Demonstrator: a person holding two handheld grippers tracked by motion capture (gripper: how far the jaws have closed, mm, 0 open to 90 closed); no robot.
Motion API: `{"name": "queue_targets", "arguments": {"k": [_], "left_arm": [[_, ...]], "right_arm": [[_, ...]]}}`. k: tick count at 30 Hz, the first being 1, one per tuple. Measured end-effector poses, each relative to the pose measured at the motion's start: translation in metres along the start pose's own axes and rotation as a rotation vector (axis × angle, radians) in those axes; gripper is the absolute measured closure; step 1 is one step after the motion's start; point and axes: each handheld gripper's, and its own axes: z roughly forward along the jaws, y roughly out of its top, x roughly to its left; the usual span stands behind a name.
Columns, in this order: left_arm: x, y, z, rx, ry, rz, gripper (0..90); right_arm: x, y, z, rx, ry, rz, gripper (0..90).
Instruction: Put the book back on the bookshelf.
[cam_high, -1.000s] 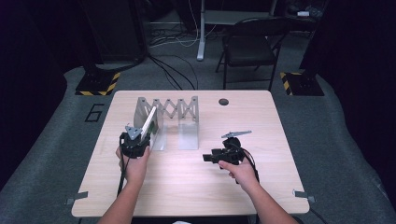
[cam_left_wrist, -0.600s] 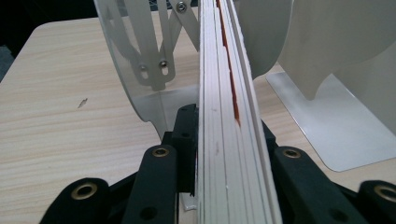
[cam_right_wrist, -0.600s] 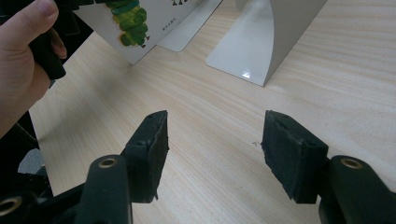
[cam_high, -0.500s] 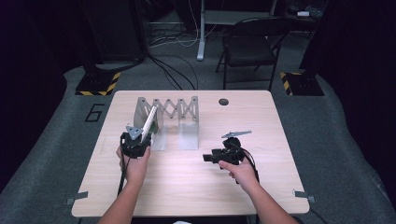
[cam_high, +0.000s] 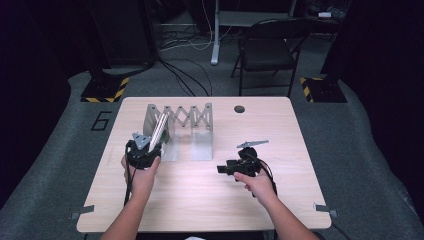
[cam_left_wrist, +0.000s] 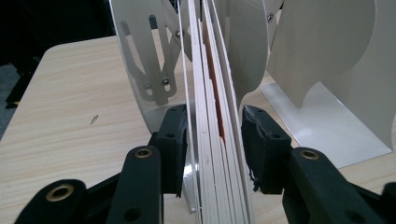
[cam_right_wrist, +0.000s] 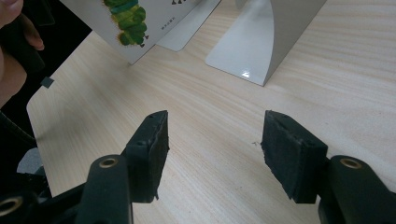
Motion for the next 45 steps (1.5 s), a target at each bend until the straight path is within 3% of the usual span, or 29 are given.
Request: {"name": "queue_targets", "arguments": {"k": [9, 17, 20, 30, 45], "left_arm": [[0.003, 0.003, -0.009, -0.025, -0.004, -0.005, 57.9], [0.000, 0.010, -0.020, -0.041, -0.005, 0.016, 56.8], [0.001, 0.012, -0.024, -0.042, -0.009, 0.016, 56.5], [0.005, 0.012, -0.034, -0.028, -0.041, -0.005, 54.3], [0.005, 0.015, -0.051, -0.009, -0.106, 0.015, 51.8]], "right_arm": [[-0.002, 0.001, 0.000, 0.001, 0.000, 0.003, 41.2], [-0.003, 0.000, -0.002, -0.007, 0.002, -0.001, 41.2], [-0.003, 0.000, -0.003, -0.011, 0.002, 0.017, 41.1], [-0.001, 0.001, 0.001, -0.004, 0.003, 0.009, 41.1], [-0.002, 0.001, 0.001, -0.005, 0.000, 0.019, 41.1]]}}
